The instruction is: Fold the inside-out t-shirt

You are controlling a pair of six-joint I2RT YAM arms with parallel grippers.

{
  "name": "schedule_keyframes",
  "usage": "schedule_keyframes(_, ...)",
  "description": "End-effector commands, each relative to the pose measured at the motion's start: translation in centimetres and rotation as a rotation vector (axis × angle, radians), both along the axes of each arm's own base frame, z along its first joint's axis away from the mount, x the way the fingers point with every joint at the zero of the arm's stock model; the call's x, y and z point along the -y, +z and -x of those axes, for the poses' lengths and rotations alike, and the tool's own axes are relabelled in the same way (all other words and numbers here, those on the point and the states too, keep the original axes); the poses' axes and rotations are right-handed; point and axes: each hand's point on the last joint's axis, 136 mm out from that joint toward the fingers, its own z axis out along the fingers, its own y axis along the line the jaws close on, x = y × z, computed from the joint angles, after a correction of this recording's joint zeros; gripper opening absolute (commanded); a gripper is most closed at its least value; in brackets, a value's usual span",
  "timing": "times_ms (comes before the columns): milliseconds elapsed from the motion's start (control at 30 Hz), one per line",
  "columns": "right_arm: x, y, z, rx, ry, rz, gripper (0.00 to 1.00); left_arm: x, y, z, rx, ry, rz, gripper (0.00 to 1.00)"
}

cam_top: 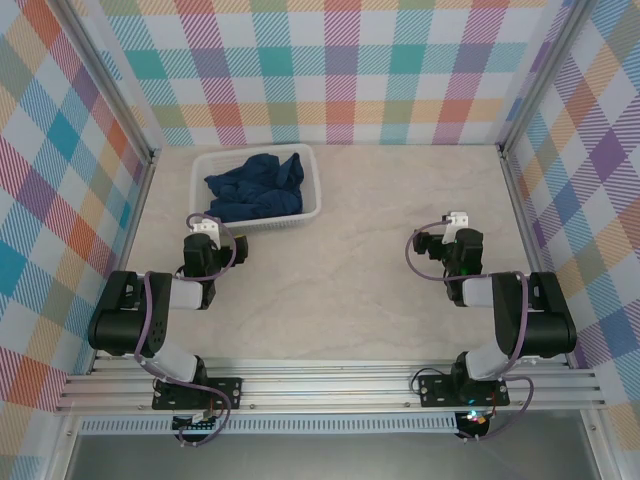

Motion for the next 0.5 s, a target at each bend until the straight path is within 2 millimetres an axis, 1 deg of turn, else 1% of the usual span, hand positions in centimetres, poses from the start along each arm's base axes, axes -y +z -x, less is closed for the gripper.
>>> schedule_keyframes(0,-0.15,0.71,-0.50,0.026,0.013,-0.004,1.00,0.11,1.17,-0.80,0.038,-0.015,-0.006,1.00)
schedule_keyframes(467,-0.14,0.61,-0.50,0.019,0.020,-0.013,1.00,0.10,1.14,-0.79,0.037,-0.015,-0.004,1.00)
